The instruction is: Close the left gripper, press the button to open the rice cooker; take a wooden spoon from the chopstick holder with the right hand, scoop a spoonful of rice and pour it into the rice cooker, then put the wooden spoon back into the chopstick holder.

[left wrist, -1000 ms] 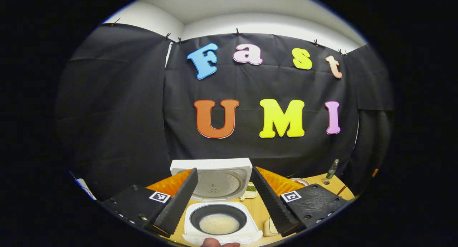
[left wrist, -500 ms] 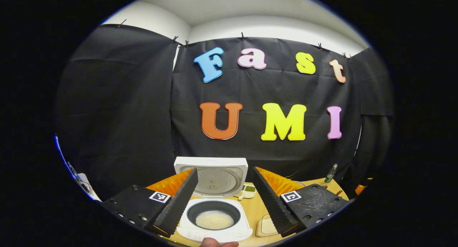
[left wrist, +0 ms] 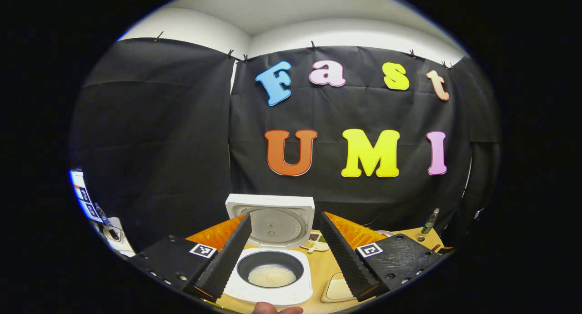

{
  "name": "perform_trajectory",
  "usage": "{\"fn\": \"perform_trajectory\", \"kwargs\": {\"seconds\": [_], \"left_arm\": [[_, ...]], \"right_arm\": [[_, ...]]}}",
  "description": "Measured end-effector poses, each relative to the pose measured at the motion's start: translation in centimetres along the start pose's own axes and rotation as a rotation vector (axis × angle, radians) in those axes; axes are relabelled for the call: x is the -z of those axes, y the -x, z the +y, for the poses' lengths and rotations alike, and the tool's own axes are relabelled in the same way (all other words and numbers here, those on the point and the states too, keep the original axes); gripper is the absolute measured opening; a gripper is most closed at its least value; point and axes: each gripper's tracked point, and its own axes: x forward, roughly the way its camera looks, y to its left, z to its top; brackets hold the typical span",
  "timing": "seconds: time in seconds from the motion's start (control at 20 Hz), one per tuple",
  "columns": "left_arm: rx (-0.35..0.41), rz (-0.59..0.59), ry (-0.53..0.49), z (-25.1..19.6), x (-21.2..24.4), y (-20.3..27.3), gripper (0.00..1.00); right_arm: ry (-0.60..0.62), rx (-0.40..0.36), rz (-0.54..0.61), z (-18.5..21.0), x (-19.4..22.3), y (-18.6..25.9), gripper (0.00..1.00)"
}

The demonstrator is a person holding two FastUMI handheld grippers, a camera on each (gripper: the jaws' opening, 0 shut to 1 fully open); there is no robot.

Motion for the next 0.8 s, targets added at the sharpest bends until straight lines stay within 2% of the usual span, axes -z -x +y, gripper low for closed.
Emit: {"fn": "perform_trajectory", "kwargs": {"seconds": [0.2, 0.25, 0.35, 0.4, 0.45, 0.5, 0.8], "left_arm": [[-0.066, 0.031, -0.008, 1.5, 0.9, 0.6, 0.96], [-0.077, 0.037, -0.008, 1.7, 1.2, 0.8, 0.96], [-0.092, 0.046, -0.004, 2.0, 1.5, 0.9, 0.97], [-0.095, 0.046, 0.000, 2.1, 1.5, 1.0, 0.97], [-0.096, 0.043, 0.003, 2.2, 1.4, 0.9, 0.96], [-0.097, 0.038, 0.004, 2.3, 1.4, 0.9, 0.96], [-0.073, 0.028, 0.039, 3.6, 1.4, 0.4, 0.96]], "right_arm": [[-0.031, -0.027, 0.044, -0.2, 1.0, -3.0, 0.79], [-0.034, -0.034, 0.050, -0.2, 1.1, -3.4, 0.65], [-0.034, -0.038, 0.057, -0.2, 1.2, -3.8, 0.60], [-0.034, -0.041, 0.063, -0.1, 1.2, -3.9, 0.49], [-0.031, -0.042, 0.062, 0.1, 1.0, -3.7, 0.46], [-0.026, -0.038, 0.058, 0.1, 0.8, -3.4, 0.36], [-0.052, -0.029, 0.066, 2.0, 0.5, -1.5, 0.24]]}}
